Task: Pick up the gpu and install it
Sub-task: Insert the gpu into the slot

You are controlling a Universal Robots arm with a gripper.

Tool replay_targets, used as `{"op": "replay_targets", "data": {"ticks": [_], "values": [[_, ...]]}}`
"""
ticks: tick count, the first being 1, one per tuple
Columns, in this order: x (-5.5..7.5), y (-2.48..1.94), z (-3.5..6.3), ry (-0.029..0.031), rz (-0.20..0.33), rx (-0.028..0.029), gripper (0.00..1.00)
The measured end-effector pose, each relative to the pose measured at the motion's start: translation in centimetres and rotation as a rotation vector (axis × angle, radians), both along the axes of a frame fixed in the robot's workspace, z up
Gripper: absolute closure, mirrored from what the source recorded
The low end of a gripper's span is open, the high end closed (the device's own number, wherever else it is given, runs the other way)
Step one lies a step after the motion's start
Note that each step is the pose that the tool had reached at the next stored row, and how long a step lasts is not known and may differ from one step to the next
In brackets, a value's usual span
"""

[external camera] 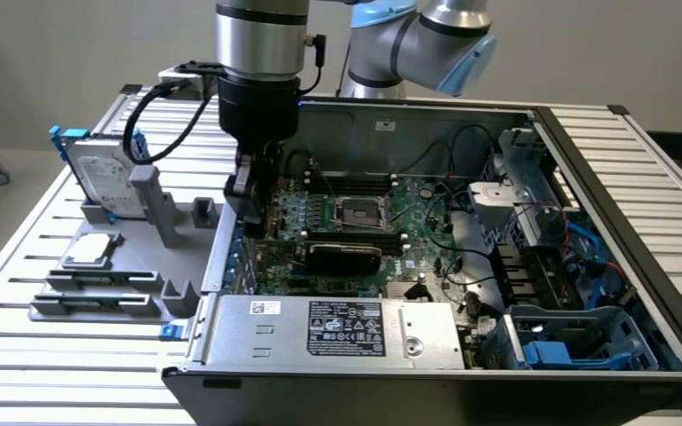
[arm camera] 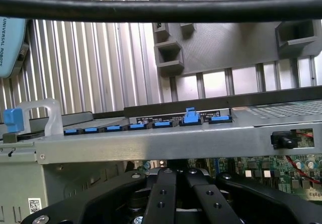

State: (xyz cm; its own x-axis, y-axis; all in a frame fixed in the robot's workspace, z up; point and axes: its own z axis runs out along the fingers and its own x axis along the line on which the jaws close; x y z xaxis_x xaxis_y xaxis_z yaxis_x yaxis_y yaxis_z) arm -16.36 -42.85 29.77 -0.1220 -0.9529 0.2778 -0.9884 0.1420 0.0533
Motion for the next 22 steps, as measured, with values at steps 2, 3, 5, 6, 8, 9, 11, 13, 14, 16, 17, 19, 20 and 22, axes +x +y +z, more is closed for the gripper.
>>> {"op": "replay_targets", "data": {"ticks": [2,3,5,6,8,9,11,13,14,16,17,19,20,22], "values": [[0.0,-0.03,0.0,0.0,0.0,0.0,0.89],[0.0,-0.03,0.0,0.0,0.0,0.0,0.89],[0.0,-0.04,0.0,-0.0003,0.0,-0.0001,0.89],[0.0,-0.04,0.0,-0.0006,0.0,0.0,0.89],[0.01,-0.04,0.0,-0.0009,0.0,0.0,0.89],[0.01,-0.04,0.0,-0.001,0.0,0.0,0.89],[0.0,-0.01,0.0,-0.0011,0.0,-0.0001,0.89],[0.0,0.07,0.01,-0.0012,-0.002,-0.0002,0.89],[0.0,0.12,0.01,-0.0012,-0.004,-0.0001,0.89],[0.0,0.13,0.01,-0.0012,-0.005,-0.0001,0.89],[0.0,0.13,0.0,-0.0012,-0.005,-0.0001,0.89],[0.01,0.14,0.0,-0.0013,-0.006,0.0,0.89],[0.02,0.14,0.0,-0.0013,-0.006,0.0,0.89],[0.05,0.14,0.0,-0.0014,-0.006,0.0,0.89]]}}
